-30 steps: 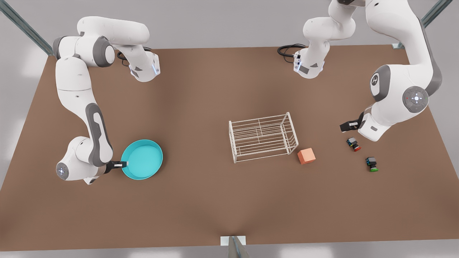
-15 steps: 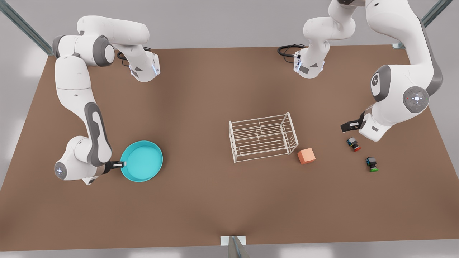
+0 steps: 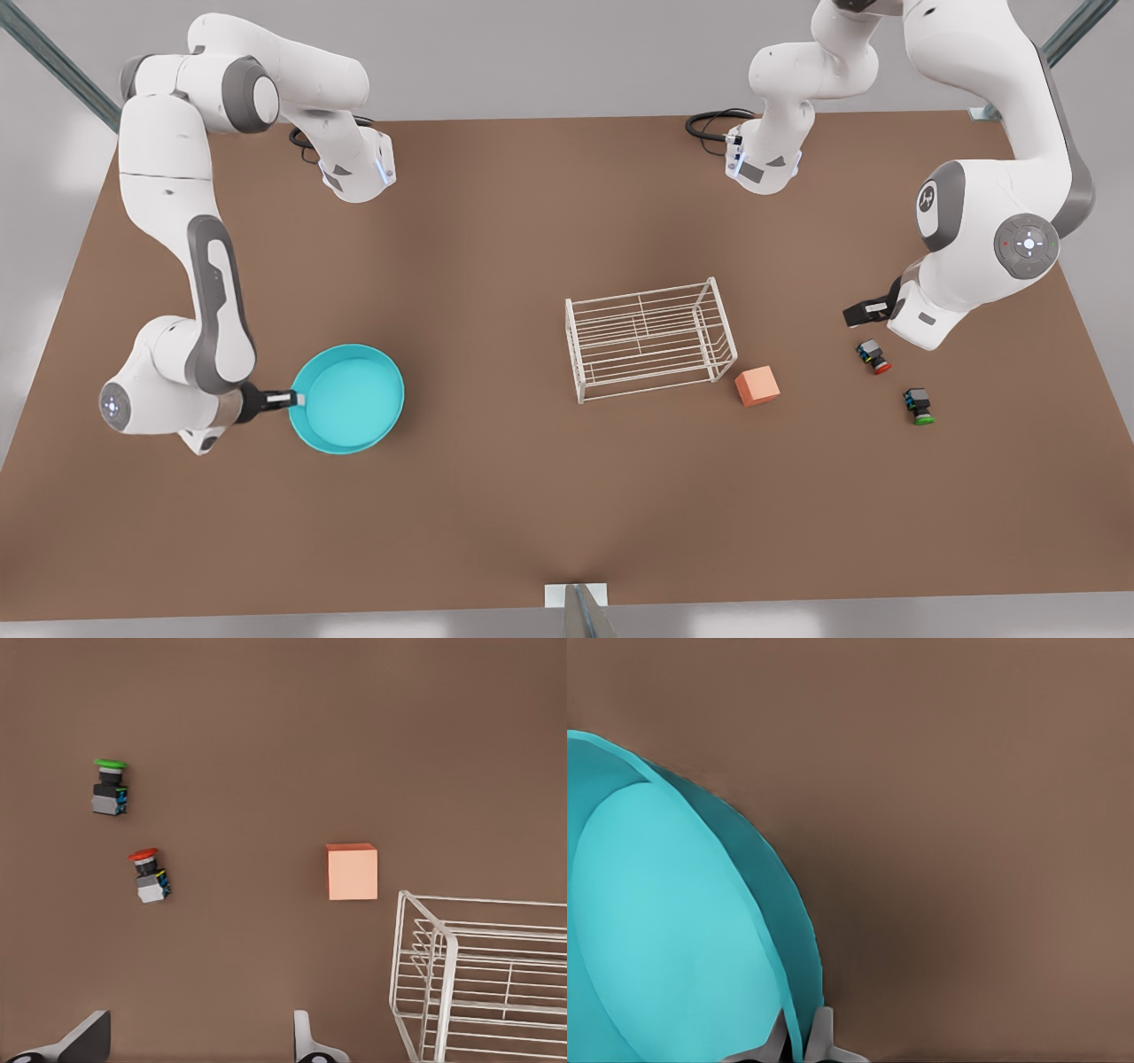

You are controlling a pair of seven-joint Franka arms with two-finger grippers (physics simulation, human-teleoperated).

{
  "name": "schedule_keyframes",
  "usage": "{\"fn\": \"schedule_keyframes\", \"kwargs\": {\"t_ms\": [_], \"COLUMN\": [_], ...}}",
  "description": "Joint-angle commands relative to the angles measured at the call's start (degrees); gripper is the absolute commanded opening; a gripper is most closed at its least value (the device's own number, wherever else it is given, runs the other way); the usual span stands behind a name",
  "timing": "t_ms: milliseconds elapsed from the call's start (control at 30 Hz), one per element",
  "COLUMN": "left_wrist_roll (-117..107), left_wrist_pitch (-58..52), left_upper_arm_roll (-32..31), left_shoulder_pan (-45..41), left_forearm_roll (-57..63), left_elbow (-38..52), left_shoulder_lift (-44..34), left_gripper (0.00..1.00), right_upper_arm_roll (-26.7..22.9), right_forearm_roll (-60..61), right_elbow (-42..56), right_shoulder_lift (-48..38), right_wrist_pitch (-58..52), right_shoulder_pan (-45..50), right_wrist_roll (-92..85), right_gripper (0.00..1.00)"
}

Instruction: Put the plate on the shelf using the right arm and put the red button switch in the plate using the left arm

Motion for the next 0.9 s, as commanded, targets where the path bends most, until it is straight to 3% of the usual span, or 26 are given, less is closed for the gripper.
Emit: {"fn": "schedule_keyframes", "kwargs": {"t_ms": [0,233,367,600,867], "left_wrist_roll": [-0.35,-0.43,-0.44,-0.44,-0.17], "left_wrist_pitch": [-0.09,-0.08,-0.08,-0.09,2.64], "left_upper_arm_roll": [-0.01,-0.01,-0.01,-0.01,-0.10], "left_shoulder_pan": [0.00,0.00,0.00,0.00,0.00], "left_forearm_roll": [0.06,0.06,0.06,0.06,0.94], "left_elbow": [0.03,0.03,0.03,-0.24,-0.15], "left_shoulder_lift": [-0.06,-0.06,-0.06,-0.06,1.35], "left_gripper": [1.00,1.00,1.00,1.00,1.00], "right_upper_arm_roll": [1.31,6.76,13.26,13.52,13.26], "right_forearm_roll": [2.71,6.84,6.76,6.85,6.49], "right_elbow": [0.02,0.11,1.43,4.86,8.20], "right_shoulder_lift": [-1.40,-4.82,-6.14,-7.46,-4.39], "right_wrist_pitch": [-6.23,-11.69,-12.39,-9.93,-0.09], "right_shoulder_pan": [0.10,1.95,2.48,13.72,25.59], "right_wrist_roll": [-3.84,-2.96,3.37,18.39,34.48], "right_gripper": [0.16,0.17,0.17,0.17,0.17]}}
